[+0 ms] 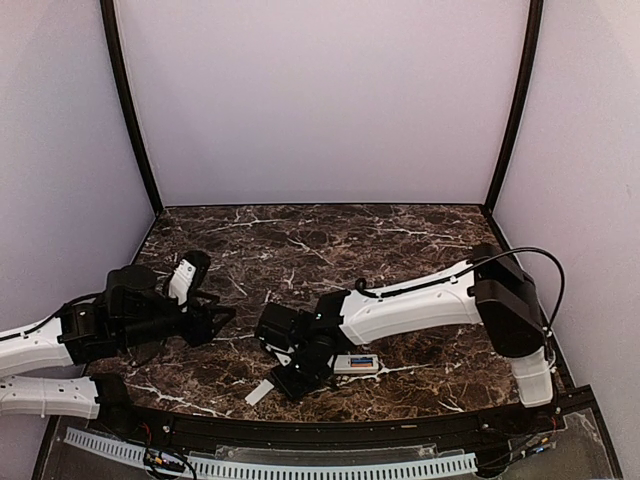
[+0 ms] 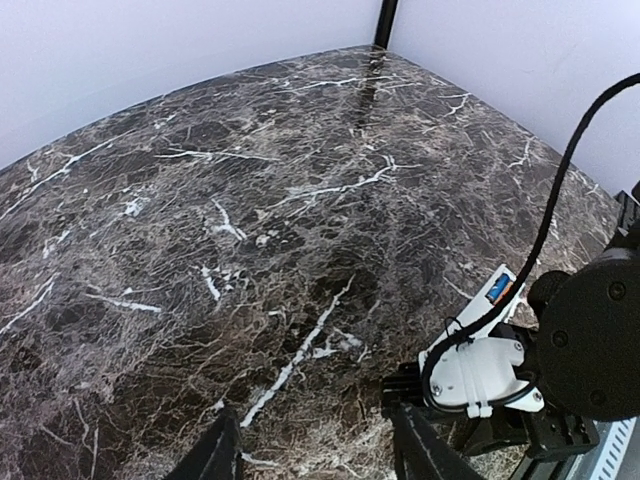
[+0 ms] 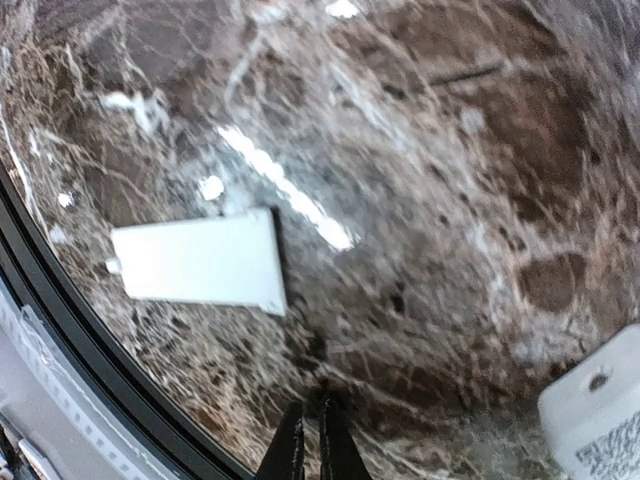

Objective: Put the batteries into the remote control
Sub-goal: Move the right arm with the battery cover to the center of the board, then adjust the battery cover at the center of the board.

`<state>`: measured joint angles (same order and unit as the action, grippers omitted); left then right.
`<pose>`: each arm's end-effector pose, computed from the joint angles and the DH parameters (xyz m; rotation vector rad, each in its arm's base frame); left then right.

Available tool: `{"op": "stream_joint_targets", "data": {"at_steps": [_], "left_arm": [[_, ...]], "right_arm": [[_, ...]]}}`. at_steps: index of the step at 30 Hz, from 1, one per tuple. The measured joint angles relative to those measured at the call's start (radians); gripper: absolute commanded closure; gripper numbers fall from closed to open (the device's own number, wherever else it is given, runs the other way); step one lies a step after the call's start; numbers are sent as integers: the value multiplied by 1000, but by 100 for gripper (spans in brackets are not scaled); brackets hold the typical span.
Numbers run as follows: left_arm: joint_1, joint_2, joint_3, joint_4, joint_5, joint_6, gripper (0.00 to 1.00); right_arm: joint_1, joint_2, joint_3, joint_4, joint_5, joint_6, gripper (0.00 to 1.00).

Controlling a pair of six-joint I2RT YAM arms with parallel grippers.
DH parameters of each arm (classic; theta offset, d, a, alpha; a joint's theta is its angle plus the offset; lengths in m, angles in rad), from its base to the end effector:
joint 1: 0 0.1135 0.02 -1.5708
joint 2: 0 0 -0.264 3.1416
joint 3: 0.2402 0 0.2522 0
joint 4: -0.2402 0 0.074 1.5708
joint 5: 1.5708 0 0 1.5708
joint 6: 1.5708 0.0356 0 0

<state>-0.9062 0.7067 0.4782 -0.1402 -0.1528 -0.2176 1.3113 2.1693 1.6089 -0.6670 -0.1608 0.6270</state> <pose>0.1111 -0.1330 0.2485 0.5704 1.8984 -0.5949 0.1086 0.4314 0.1495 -1.0550 2.8361 0.5705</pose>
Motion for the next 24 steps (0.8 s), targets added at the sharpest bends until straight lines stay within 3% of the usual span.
{"op": "stream_joint_targets", "data": {"at_steps": [4, 8, 15, 20, 24], "left_arm": [[0, 29, 1, 21, 67, 22, 47], [0, 152, 20, 24, 97, 21, 40], [-22, 273, 26, 4, 92, -53, 24], [-109, 296, 28, -21, 55, -128, 22], [-137, 398, 32, -49, 34, -203, 22]], "right_arm": [[2, -76, -91, -24, 17, 64, 85], [-15, -181, -157, -41, 45, 128, 78], [-84, -375, -209, -36, 115, 172, 52], [-94, -451, -269, 18, 197, 155, 29], [-94, -525, -400, 97, 253, 138, 25]]}}
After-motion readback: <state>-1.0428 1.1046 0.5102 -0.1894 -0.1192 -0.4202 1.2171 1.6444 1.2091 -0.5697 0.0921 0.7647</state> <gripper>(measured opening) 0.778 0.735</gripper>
